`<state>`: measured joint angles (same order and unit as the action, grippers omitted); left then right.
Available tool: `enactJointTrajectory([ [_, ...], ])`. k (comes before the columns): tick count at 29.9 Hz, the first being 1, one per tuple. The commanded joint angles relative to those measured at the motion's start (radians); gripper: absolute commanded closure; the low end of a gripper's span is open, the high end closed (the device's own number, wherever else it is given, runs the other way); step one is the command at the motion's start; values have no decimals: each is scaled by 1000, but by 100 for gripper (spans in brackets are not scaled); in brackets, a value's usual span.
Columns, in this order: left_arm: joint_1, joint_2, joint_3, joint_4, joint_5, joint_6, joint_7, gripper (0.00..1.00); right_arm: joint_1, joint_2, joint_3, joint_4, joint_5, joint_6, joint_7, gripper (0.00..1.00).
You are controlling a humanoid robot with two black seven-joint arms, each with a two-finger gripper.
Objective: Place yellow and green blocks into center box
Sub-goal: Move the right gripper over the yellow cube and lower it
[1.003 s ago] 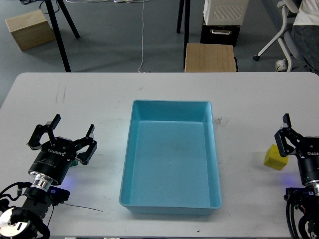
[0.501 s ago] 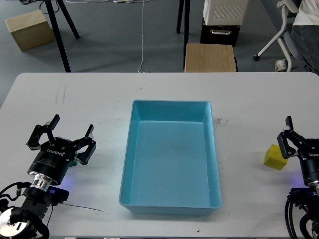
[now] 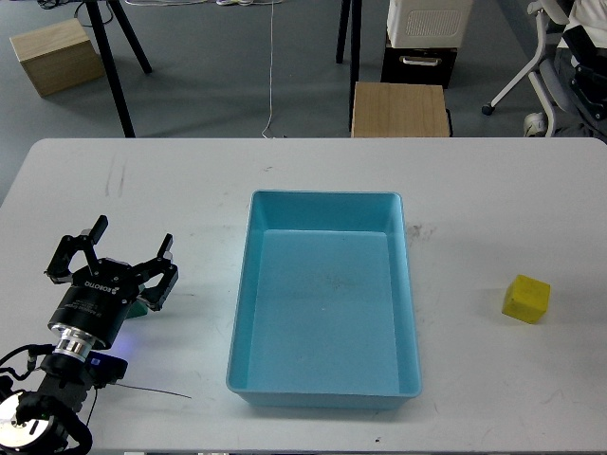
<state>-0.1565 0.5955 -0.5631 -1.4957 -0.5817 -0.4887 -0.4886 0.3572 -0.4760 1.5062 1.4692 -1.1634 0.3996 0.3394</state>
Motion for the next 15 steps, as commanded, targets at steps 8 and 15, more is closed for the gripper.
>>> enactJointTrajectory([
  [8, -2, 0, 0, 11, -1, 0, 0, 0, 423, -361, -738, -7, -532, -2, 149, 1],
  [15, -3, 0, -1, 18, -1, 0, 0, 0, 560, -512, -1060, 43, -711, 1, 149, 1],
])
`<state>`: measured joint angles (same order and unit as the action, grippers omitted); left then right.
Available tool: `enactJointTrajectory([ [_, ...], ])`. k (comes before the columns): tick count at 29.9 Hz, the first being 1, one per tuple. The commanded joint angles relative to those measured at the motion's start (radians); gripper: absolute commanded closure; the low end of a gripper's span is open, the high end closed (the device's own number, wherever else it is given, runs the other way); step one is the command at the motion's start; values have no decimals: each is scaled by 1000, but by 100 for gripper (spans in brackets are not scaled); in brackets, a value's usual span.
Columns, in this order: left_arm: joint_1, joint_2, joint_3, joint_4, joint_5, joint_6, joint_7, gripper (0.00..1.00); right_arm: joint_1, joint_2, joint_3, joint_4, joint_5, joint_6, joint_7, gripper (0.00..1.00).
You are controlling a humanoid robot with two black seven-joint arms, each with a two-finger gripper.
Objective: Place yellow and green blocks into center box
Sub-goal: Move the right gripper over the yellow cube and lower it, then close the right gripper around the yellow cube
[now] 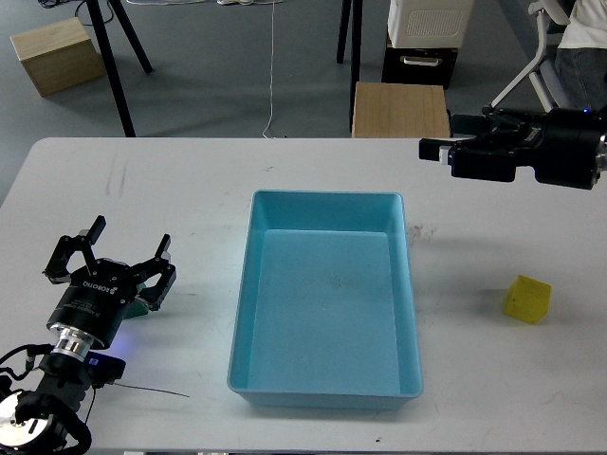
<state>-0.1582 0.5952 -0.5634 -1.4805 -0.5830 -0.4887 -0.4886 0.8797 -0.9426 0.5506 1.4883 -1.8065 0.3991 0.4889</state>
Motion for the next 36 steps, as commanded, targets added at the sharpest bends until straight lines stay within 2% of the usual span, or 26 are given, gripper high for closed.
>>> enactJointTrajectory([
  [1, -1, 0, -1, 3, 0, 0, 0, 0, 41, -57, -136, 30, -98, 1, 0, 2],
  [5, -3, 0, -3, 5, 0, 0, 0, 0, 28, -99, -215, 36, -198, -6, 0, 3],
  [8, 0, 0, -18, 6, 0, 0, 0, 0, 30, -104, -276, 33, -284, -6, 0, 10],
  [10, -1, 0, -18, 6, 0, 0, 0, 0, 35, -104, -314, 32, -375, -6, 0, 11],
  [20, 2, 0, -18, 11, 0, 0, 0, 0, 33, -67, -409, -11, -375, 0, 0, 11],
  [36, 2, -8, -18, 22, 0, 0, 0, 0, 27, 1, -429, -152, -375, 0, 0, 10],
])
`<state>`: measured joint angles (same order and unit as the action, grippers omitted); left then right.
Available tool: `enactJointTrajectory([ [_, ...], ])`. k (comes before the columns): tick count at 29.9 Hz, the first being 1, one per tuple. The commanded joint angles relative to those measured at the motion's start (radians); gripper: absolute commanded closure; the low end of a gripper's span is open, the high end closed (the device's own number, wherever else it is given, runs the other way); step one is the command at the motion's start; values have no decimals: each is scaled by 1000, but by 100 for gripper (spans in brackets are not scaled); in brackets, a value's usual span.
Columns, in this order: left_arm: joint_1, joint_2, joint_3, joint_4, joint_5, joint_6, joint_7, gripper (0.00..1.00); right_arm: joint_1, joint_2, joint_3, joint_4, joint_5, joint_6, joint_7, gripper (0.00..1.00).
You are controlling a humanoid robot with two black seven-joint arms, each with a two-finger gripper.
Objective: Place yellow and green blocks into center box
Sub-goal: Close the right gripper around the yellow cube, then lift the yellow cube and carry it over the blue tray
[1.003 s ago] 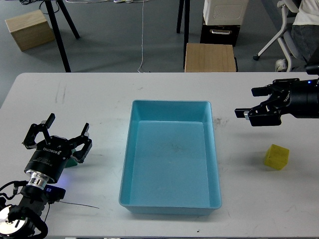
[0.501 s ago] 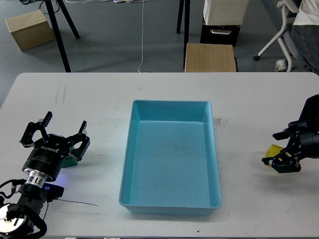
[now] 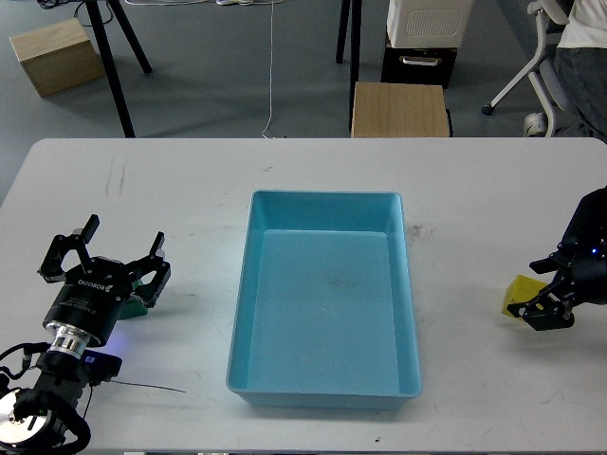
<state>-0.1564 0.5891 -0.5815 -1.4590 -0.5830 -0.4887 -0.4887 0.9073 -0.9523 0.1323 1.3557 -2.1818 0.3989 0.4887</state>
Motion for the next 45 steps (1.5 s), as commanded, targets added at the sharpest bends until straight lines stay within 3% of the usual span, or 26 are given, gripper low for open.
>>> enactJointTrajectory([
  [1, 0, -2, 0, 2, 0, 0, 0, 0, 1, 12, -25, -27, 0, 0, 0, 10],
  [5, 0, -2, 0, 6, 0, 0, 0, 0, 2, 30, -59, -47, 0, 0, 0, 13],
  [8, 1, -2, 0, 6, 0, 0, 0, 0, 4, 30, -66, -52, 0, 0, 0, 22],
  [21, 2, -2, 0, 12, -1, 0, 0, 0, 11, 69, -69, -116, 0, 0, 0, 75],
  [26, 3, -2, 0, 20, -3, 0, 0, 0, 105, 69, -66, -113, 0, -6, 0, 89],
  [30, 3, -2, 0, 20, -3, 0, 0, 0, 237, 79, -56, -98, 0, -29, 0, 93],
  [35, 1, -2, 0, 20, -3, 0, 0, 0, 387, 113, -56, -44, 0, -143, 0, 93],
  [45, 1, -2, -8, 20, -3, 0, 0, 0, 574, 342, -216, -7, 0, -155, 0, 94],
])
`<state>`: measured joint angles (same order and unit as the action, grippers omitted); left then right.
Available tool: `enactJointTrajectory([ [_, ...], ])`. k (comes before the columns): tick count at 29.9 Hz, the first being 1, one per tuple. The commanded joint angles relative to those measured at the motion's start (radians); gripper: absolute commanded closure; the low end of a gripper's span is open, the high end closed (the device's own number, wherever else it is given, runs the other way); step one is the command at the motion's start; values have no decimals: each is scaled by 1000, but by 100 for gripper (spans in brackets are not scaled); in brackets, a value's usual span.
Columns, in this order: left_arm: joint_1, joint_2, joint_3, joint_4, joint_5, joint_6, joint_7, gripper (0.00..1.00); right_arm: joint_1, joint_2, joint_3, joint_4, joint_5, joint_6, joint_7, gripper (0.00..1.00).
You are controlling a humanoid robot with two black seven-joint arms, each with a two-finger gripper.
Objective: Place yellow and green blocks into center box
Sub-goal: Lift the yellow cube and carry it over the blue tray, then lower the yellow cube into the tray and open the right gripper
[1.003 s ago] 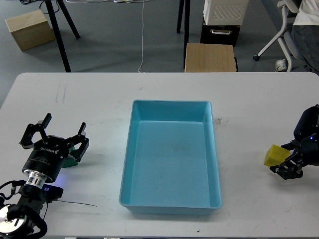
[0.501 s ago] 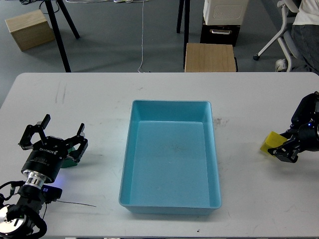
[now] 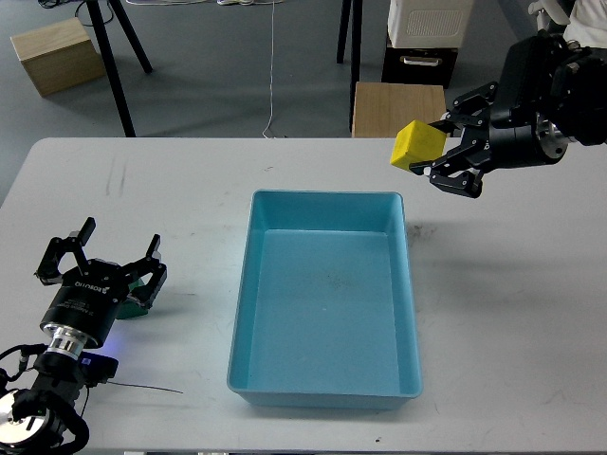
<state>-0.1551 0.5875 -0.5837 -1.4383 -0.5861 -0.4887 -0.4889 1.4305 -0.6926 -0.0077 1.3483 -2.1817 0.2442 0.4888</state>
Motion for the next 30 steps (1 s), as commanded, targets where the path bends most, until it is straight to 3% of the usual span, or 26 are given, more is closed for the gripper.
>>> enactJointTrajectory([
  [1, 0, 0, -10, -1, -1, 0, 0, 0, 67, 109, -110, 0, 0, 0, 0, 93],
  [10, 0, 0, -15, -1, -1, 0, 0, 0, 100, 318, -271, -29, 0, 4, 0, 93],
  [19, 0, -14, -15, -2, -1, 0, 0, 0, 62, 536, -367, -190, 0, 3, 0, 88],
  [21, 0, -14, -15, -2, 0, 0, 0, 0, 48, 567, -365, -208, 3, 3, 0, 77],
  [24, -1, -12, -15, -2, -1, 0, 0, 0, 47, 588, -367, -215, 88, 4, 0, 34],
  [25, -1, -12, -15, -2, 0, 0, 0, 0, 48, 590, -368, -215, 112, 9, 0, 24],
  [28, -1, -11, -15, -2, 0, 0, 0, 0, 59, 584, -377, -216, 142, 30, 0, 7],
  [30, -1, -11, -15, -2, 0, 0, 0, 0, 62, 579, -386, -221, 143, 43, 0, 2],
])
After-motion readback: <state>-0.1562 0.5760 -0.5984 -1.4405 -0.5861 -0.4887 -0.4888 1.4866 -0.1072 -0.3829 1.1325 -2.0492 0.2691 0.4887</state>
